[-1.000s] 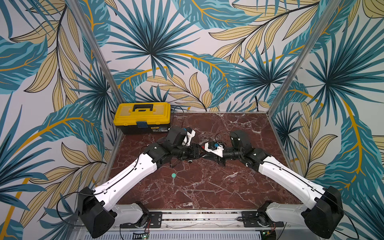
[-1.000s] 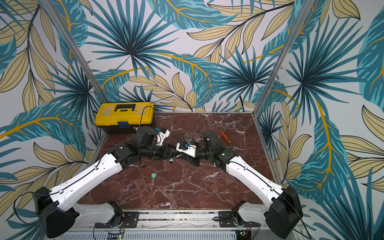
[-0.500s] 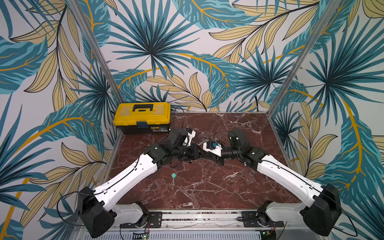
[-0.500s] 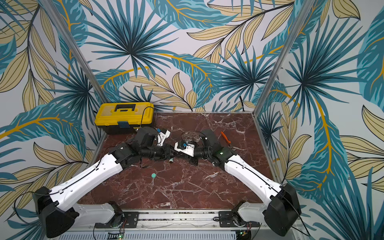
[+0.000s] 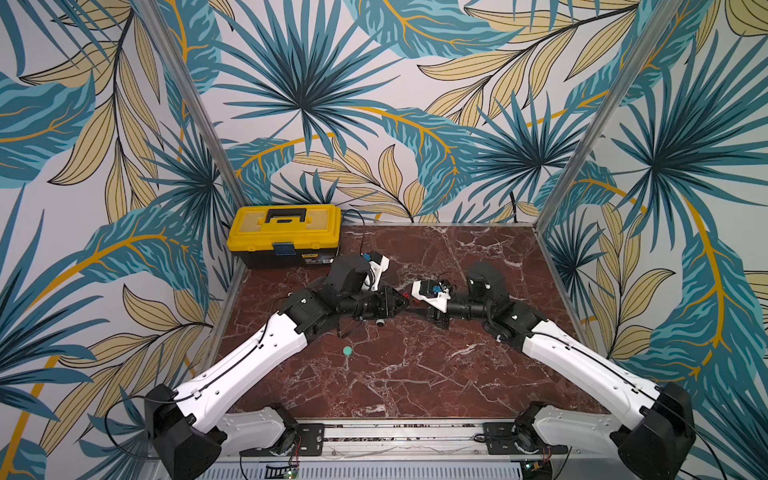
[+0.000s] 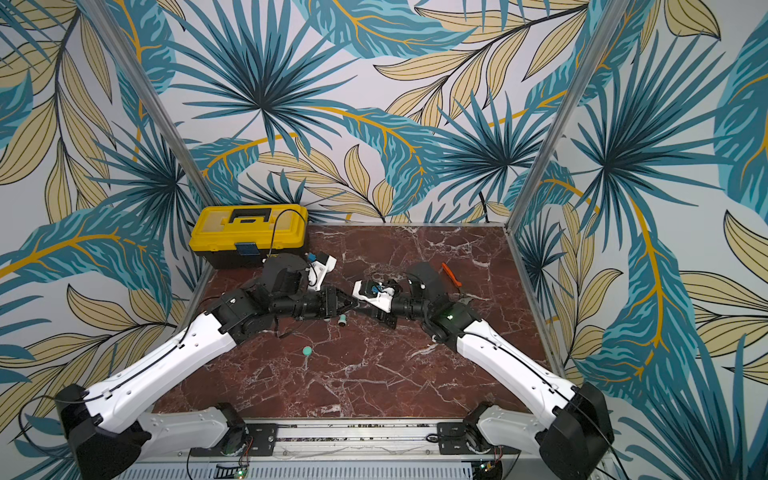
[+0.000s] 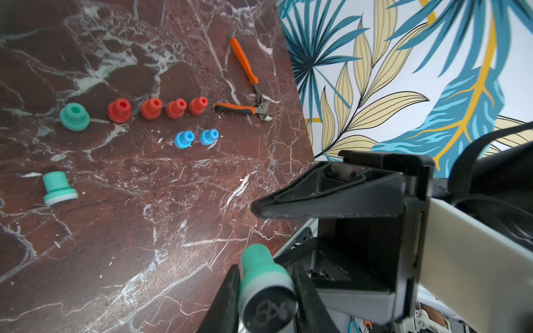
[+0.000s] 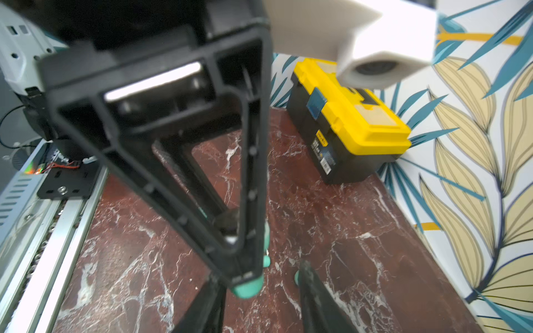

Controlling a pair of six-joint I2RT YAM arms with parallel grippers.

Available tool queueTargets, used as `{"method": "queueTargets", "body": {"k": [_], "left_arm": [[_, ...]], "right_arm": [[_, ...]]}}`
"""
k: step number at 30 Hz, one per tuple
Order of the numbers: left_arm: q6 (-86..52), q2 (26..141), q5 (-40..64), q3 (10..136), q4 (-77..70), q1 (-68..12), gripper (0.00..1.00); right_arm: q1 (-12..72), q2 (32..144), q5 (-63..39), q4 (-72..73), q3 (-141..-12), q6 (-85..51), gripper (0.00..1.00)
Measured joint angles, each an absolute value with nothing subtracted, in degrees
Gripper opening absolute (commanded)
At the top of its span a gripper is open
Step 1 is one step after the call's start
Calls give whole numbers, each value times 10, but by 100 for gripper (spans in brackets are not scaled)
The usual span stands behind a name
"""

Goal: Close the stamp cap
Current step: Pick up the stamp from the center of the board.

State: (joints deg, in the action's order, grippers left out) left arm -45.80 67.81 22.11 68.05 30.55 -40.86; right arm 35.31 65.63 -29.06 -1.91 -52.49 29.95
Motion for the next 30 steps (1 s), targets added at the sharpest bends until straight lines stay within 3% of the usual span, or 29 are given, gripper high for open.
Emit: {"method": "queueTargets", "body": {"k": [11, 22, 27, 30], "left_arm": [[-527, 614, 369, 644, 115, -340, 12], [-614, 638, 484, 669, 11, -339, 11], [-626, 637, 503, 678, -7, -339, 10], [-629, 637, 507, 678, -8, -339, 10]], "right_arm": [[353, 568, -235, 230, -467, 92, 48], [353, 580, -341, 357, -474, 51, 46], [353, 595, -376, 377, -479, 53, 35], [353, 607, -391, 379, -490, 53, 34]]}}
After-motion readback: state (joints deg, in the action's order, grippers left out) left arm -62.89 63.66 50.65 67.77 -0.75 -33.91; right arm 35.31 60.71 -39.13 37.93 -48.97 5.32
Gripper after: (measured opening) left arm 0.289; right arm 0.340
